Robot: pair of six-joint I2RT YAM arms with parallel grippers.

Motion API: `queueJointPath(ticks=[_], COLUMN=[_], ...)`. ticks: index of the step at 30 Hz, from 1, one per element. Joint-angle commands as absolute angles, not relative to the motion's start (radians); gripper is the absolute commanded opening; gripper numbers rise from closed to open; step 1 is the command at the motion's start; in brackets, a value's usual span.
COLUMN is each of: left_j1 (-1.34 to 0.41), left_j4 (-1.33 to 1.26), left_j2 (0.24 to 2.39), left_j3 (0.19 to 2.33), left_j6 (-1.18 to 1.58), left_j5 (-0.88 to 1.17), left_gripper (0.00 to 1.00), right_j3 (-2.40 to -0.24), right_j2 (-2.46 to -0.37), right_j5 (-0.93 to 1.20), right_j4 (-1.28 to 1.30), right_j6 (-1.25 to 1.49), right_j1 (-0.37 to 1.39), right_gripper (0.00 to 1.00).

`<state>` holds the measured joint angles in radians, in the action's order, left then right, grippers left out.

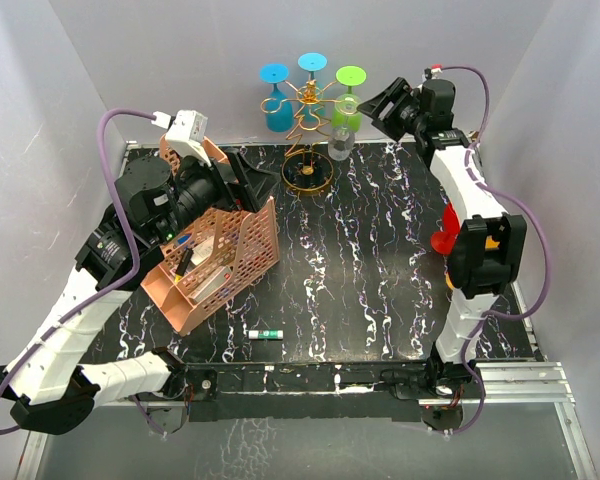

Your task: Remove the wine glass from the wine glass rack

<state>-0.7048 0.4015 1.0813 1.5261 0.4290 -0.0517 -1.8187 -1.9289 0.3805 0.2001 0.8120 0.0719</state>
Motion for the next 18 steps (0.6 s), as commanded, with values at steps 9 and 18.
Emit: queueJointPath(ticks=[9,18], left_j1=[-0.71,-0.71], left_j4=[0.399,0.401], left_j2=[1.077,1.07], left_j3=[1.557,1.546], left_j6=[0.429,0.432], left_j5=[-0.06,-0.063], left_gripper=[0.97,0.97], right_j3=[-2.006,-2.075], right_j2=[-1.985,-2.019], right_j5=[0.283,0.267], right_j4=[0.244,0.307], right_j6=[0.771,0.733], right_j1=[0.1,0.118], right_gripper=[0.67,0.59])
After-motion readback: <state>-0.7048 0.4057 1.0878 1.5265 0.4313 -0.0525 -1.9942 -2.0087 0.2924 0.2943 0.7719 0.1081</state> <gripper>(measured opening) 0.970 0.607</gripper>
